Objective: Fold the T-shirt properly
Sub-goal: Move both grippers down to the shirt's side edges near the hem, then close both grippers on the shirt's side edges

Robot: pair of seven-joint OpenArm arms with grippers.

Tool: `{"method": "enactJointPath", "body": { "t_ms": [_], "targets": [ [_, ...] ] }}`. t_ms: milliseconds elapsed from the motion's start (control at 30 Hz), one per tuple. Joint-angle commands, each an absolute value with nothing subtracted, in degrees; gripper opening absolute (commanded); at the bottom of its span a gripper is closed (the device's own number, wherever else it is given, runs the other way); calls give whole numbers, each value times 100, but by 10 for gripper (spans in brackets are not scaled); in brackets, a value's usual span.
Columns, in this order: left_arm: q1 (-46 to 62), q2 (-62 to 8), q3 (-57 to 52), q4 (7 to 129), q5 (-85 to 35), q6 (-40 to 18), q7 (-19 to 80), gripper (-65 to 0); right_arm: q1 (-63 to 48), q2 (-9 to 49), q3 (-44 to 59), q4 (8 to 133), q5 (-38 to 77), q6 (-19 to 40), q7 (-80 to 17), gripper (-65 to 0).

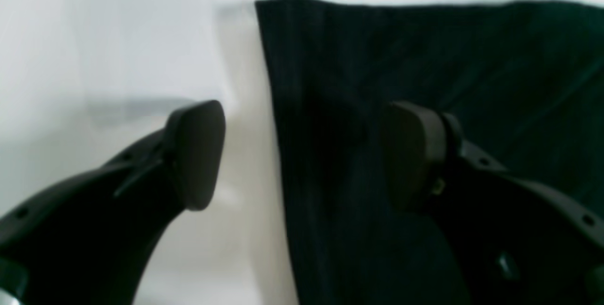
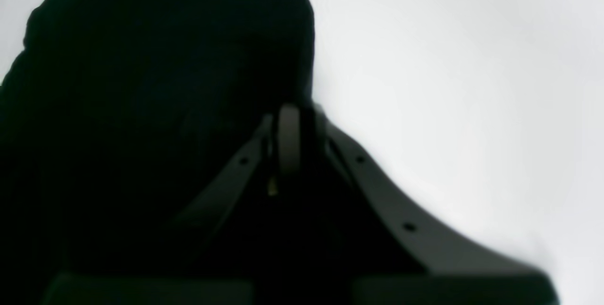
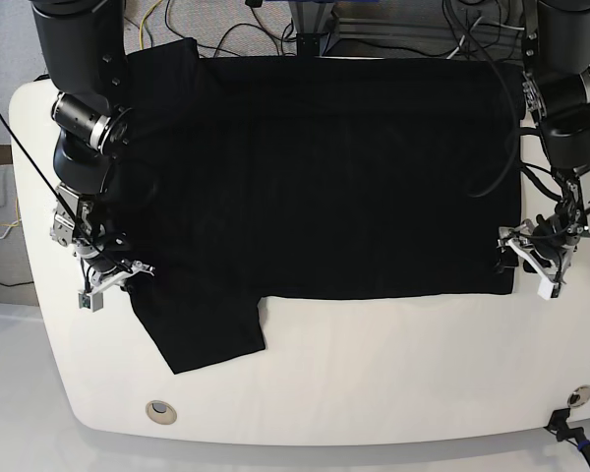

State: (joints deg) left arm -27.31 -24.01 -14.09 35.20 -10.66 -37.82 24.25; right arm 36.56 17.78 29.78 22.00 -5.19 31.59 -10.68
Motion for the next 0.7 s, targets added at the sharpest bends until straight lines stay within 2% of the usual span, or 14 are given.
{"method": "enactJointPath", "body": {
  "t_ms": [0,467,533,600,667],
  "targets": [
    [-2897,-2484,-1411,3257,-1095,-3793,2273,-162,3732,1824,2976,2220,-602,3196,-1253,-650],
    [-2888,-2044,-1174,3178,-1095,-3793,2220,-174,3618,1815,2976,2220,-593,3196,-1253,-650],
    [-2888,-2044,-1174,3178,-1095,-3793,2220,-231,3609,1815,2976,2220,-593,3196,-1244,-650],
    [-2888,-2044,-1174,3178,-1095,-3793,2220,-349,3609,1815,2976,2220,-593,3196,-1244,-650],
    [-2888,-2044,-1174,3187,-1095,-3793,2220,-503,3609,1815,2976,2220,-593,3196,-1235,-650]
  ]
}}
